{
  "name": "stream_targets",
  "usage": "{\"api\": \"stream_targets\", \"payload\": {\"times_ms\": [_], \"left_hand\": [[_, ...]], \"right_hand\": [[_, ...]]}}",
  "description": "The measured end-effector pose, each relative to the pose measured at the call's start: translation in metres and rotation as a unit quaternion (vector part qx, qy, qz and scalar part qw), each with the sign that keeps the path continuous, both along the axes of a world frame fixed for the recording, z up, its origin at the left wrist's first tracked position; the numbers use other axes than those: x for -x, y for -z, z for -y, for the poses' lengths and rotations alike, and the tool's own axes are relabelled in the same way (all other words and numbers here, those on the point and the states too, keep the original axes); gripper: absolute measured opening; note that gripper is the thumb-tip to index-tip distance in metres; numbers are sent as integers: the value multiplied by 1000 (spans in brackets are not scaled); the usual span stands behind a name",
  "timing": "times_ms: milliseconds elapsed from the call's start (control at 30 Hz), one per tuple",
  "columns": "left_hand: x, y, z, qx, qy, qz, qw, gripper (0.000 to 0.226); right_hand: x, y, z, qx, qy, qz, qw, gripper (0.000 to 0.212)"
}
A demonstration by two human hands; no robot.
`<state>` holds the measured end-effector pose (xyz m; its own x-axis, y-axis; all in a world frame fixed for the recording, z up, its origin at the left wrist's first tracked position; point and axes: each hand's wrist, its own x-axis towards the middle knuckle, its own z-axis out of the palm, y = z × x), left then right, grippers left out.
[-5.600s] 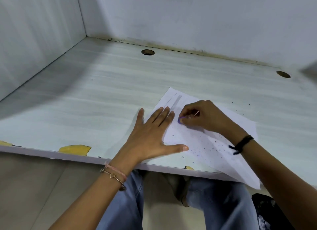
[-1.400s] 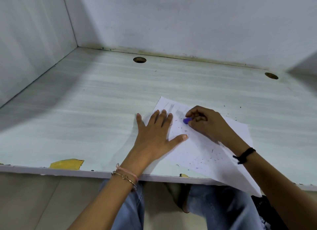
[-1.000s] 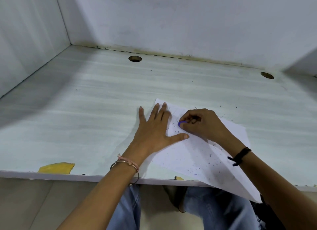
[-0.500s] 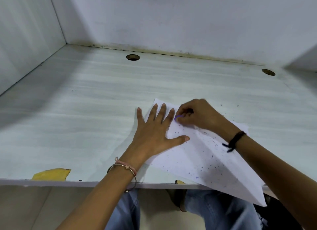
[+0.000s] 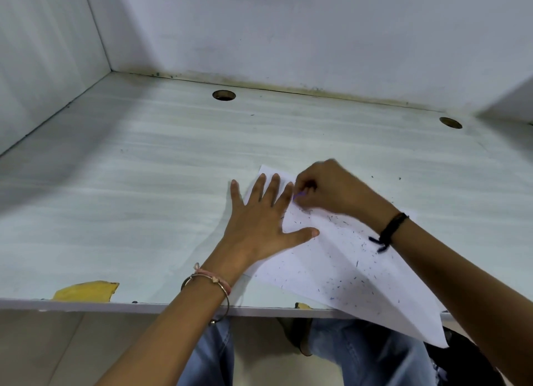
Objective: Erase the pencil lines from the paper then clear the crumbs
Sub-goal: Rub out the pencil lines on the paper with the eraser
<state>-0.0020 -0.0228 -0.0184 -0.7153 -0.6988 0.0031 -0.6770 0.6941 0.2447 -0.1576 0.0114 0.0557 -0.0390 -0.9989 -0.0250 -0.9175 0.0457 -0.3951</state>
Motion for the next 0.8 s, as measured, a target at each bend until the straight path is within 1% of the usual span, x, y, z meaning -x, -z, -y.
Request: {"api": "stream_targets", "payload": {"times_ms": [67,167,233,333,367,433,533,600,667,700,733,800], "left_hand": [[0,0,1,0,2,-1,1000,101],[0,-1,0,1,-4,10,1000,101],[-1,-2,-1,4,-7,9,1000,100],[1,2,0,9,-2,4,1000,103],[1,2,1,11,-1,6,1000,103],[1,1,1,7,-2,14,1000,103],[1,-1,0,7,-10,16,1000,102],[1,-1,0,8,-6,12,1000,103],[1,1,0,11,-2,5,1000,101],[1,0,1,11,-2,5,1000,101],[1,0,0,9,-1,7,1000,101],[1,-1,0,7,-6,12,1000,101]], "right_hand": [[-8,1,-6,-27,-34,9,999,6],[14,-2,7,2,43,21,999,3],[17,-3,11,16,55,13,998,4],[-1,-2,-1,-17,-30,-10,999,5],[-4,-1,-5,-34,-47,-4,998,5],[4,-1,-2,-28,-24,15,999,1],[17,0,11,21,40,21,999,3],[9,0,8,17,17,8,1000,5],[-3,-1,0,-30,-38,10,999,6],[-4,-1,-2,-50,-48,19,997,6],[-1,-2,-1,-51,-38,28,998,5],[9,-2,7,-17,15,42,999,3]]}}
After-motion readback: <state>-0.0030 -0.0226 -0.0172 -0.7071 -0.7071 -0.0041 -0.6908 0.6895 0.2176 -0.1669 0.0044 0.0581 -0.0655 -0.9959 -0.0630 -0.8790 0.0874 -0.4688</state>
